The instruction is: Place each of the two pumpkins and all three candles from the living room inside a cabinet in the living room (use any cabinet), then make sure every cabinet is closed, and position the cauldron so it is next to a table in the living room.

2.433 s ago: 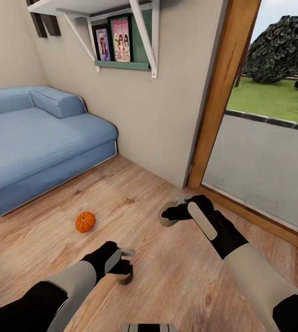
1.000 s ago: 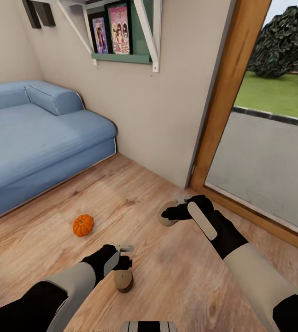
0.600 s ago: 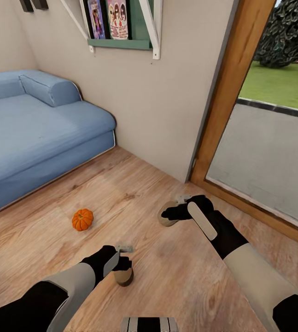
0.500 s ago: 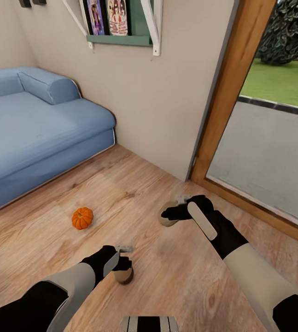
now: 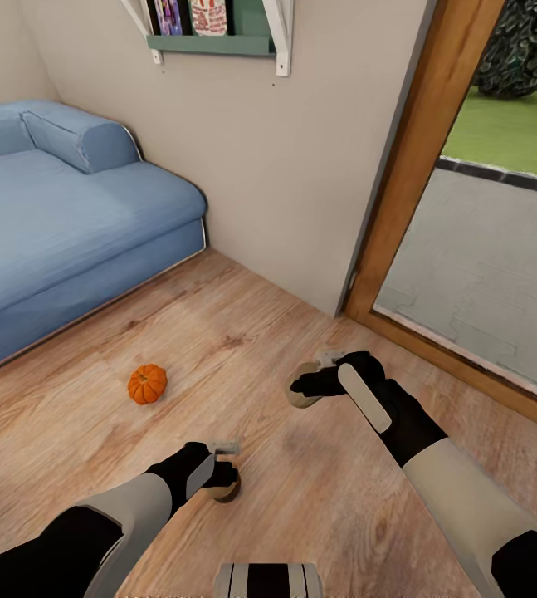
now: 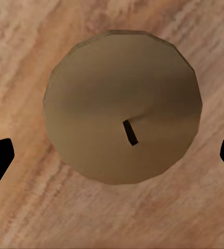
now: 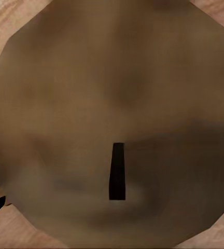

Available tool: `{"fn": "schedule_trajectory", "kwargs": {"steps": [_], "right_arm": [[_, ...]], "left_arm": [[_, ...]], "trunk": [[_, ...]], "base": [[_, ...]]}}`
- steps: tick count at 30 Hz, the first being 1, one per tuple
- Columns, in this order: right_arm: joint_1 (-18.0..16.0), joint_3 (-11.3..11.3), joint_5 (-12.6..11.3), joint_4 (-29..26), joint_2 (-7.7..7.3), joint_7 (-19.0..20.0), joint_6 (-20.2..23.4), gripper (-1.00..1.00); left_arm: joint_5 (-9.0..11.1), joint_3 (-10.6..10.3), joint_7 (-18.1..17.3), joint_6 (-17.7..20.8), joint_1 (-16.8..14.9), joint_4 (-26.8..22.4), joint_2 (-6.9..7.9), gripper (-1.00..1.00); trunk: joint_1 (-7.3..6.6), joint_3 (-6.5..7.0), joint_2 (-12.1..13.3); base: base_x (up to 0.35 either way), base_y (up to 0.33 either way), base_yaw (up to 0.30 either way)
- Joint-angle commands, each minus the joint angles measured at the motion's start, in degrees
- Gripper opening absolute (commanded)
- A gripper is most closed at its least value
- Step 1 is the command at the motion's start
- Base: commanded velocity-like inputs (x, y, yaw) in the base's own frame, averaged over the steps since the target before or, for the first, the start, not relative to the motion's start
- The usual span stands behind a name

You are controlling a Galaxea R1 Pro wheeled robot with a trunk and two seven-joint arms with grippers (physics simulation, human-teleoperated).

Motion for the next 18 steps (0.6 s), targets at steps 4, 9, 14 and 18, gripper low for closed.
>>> {"fn": "schedule_trajectory", "kwargs": {"steps": [4,9,14,18], "right_arm": [[-0.1,0.2,-0.6,-0.1,-0.06,-0.6,0.1,-1.00],[-0.1,0.2,-0.6,-0.1,-0.06,-0.6,0.0,-1.00],[-0.1,0.2,-0.6,-0.1,-0.06,-0.6,0.0,-1.00],[-0.1,0.2,-0.6,-0.1,-0.06,-0.6,0.0,-1.00]], "left_arm": [[0.6,-0.4,0.4,0.3,0.0,-0.1,0.00,1.00],[0.6,-0.4,0.4,0.3,0.0,-0.1,0.00,1.00],[0.6,0.1,0.4,0.3,0.0,-0.1,0.00,1.00],[0.6,0.4,0.4,0.3,0.0,-0.2,0.00,1.00]], "trunk": [[0.09,-0.93,-0.1],[0.21,-2.04,-0.1],[0.34,-3.15,-0.2],[0.34,-3.15,-0.2]], "base": [[0.000,0.000,0.000],[0.000,0.000,0.000],[0.000,0.000,0.000],[0.000,0.000,0.000]]}}
